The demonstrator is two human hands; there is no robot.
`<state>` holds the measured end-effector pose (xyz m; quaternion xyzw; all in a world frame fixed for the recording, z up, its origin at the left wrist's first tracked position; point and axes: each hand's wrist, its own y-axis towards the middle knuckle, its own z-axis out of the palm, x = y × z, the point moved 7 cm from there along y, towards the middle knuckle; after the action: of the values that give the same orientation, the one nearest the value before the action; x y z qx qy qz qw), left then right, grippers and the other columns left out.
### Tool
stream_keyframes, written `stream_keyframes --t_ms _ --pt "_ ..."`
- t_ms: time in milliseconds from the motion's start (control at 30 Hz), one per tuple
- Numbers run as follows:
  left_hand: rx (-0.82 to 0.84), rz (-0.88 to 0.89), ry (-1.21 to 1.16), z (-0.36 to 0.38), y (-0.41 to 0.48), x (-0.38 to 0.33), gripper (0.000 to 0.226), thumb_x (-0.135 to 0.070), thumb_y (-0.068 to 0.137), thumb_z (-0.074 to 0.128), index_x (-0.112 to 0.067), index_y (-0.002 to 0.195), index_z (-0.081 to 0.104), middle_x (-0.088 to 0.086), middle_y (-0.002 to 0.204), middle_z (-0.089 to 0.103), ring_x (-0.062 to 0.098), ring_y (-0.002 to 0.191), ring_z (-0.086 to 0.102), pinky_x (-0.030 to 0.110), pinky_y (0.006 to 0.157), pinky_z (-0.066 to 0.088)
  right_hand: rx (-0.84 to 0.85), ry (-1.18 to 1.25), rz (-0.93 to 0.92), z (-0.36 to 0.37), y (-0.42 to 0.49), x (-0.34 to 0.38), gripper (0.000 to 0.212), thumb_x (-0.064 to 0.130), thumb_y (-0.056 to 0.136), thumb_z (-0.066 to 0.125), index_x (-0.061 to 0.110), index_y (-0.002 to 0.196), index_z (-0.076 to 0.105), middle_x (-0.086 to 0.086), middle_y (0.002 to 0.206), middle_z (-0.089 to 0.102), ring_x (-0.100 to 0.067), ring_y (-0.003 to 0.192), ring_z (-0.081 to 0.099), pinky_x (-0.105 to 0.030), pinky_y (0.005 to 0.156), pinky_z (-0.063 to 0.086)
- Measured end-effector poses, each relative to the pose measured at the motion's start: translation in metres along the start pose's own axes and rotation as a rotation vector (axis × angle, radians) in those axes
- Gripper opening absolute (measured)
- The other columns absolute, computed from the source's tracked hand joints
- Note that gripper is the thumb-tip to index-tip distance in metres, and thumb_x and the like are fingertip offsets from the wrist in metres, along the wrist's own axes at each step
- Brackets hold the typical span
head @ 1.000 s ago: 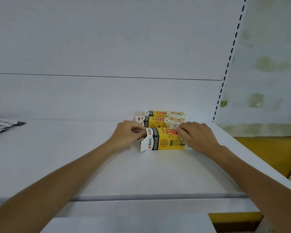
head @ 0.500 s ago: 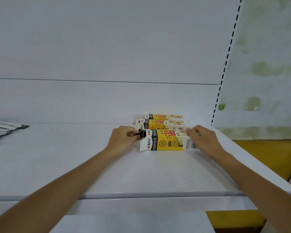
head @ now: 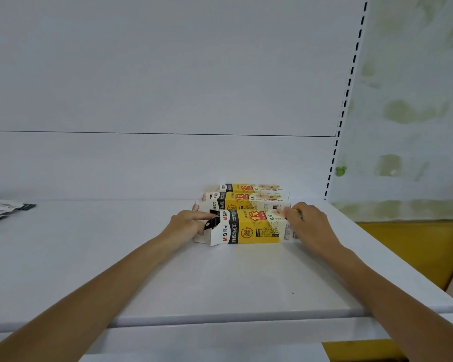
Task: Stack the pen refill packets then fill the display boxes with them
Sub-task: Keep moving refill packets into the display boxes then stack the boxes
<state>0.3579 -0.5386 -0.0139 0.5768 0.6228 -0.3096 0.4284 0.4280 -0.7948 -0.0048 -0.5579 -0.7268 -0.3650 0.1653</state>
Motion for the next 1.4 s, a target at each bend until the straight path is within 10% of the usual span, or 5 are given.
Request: stream_keyframes --t_ms 233,367,533,967,1400 --pt "0.211 0.017 0.172 0.028 0.006 -0.009 0.047 0.003 0.083 0.038 -0.025 0.110 0.066 -0.017 0.111 0.058 0.006 0.132 0.019 0.023 0.115 0.017 0.018 0.011 0.011 0.002 -0.001 -0.001 0.034 0.039 0.092 0.043 0.007 0.088 0.054 -0.013 0.090 0.057 -0.026 0.082 0.058 -0.032 0.064 0.041" --pt "0.249 0.030 0.257 0.038 0.011 -0.013 0.042 -0.001 0.094 0.027 -0.017 0.110 0.063 0.012 0.118 0.063 0.025 0.114 0.053 -0.012 0.053 0.025 0.023 -0.002 0.004 0.002 -0.001 0.001 0.032 0.037 0.093 0.043 0.007 0.089 0.054 -0.012 0.092 0.056 -0.025 0.083 0.056 -0.031 0.065 0.039" --pt "0.218 0.085 0.267 0.027 0.003 -0.016 0.044 -0.015 0.083 0.055 -0.031 0.123 0.057 -0.010 0.139 0.044 0.006 0.133 0.024 0.017 0.103 0.020 -0.023 0.024 0.005 0.001 -0.003 -0.002 0.031 0.039 0.092 0.043 0.011 0.090 0.057 -0.009 0.092 0.058 -0.020 0.082 0.055 -0.027 0.061 0.037" --pt "-0.058 0.135 0.095 0.001 -0.013 -0.018 0.026 -0.030 0.089 0.059 -0.024 0.114 0.055 -0.010 0.118 0.056 -0.006 0.087 0.057 0.004 0.056 0.041 -0.083 0.160 -0.145 -0.011 -0.019 0.017 0.021 0.034 0.090 0.055 0.020 0.099 0.067 0.009 0.099 0.058 -0.007 0.099 0.051 -0.021 0.084 0.036" --pt "-0.226 0.156 0.506 -0.006 -0.025 -0.022 0.048 -0.034 0.078 0.069 -0.022 0.122 0.052 -0.001 0.118 0.052 0.015 0.110 0.051 0.032 0.090 0.040 0.133 -0.043 -0.153 0.003 -0.024 0.020 0.069 0.048 0.083 0.062 0.022 0.141 0.035 0.001 0.138 0.037 -0.016 0.132 0.032 -0.029 0.104 0.026"
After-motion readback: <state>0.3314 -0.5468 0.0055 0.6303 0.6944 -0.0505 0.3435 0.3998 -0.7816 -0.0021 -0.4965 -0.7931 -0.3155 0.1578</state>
